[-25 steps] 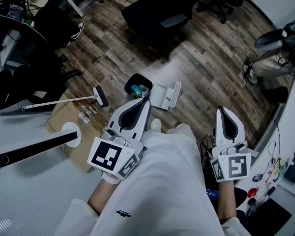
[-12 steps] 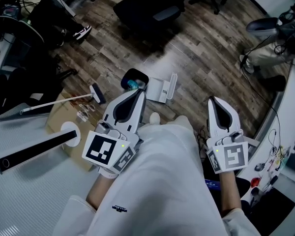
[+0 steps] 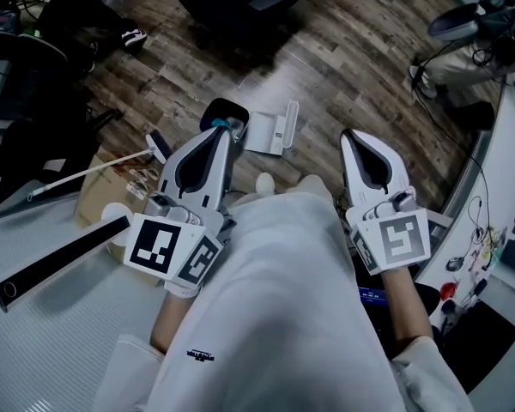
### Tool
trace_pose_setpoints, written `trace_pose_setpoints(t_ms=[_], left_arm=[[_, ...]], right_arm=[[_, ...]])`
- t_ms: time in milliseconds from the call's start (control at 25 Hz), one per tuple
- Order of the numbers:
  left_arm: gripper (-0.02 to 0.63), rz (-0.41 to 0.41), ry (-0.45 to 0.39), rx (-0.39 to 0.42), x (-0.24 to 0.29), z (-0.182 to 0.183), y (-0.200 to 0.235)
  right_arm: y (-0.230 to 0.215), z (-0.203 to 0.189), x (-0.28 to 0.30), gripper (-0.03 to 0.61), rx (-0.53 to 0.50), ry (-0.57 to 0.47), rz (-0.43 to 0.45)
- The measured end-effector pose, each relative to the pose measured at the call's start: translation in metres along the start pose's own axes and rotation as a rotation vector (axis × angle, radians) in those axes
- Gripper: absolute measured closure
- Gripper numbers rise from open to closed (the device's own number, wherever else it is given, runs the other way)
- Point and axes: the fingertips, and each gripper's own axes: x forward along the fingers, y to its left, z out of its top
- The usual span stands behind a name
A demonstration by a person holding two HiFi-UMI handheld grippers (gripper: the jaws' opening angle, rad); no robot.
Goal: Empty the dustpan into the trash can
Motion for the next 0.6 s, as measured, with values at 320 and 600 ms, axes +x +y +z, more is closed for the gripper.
trace_pose_setpoints(t_ms=[320, 600], left_arm=[[0.607, -0.009, -0.001, -0.016, 0.0026, 0.0012, 0.0058], [0.607, -0.012, 0.01, -0.016, 0.0008, -0.0049, -0.0024]], right_arm=[[0.0019, 0.0058, 0.008, 0.568, -0.025, 0.016, -0.006], [0.0, 0.0016, -0.0013, 0.566, -0.014, 0.019, -0.013]])
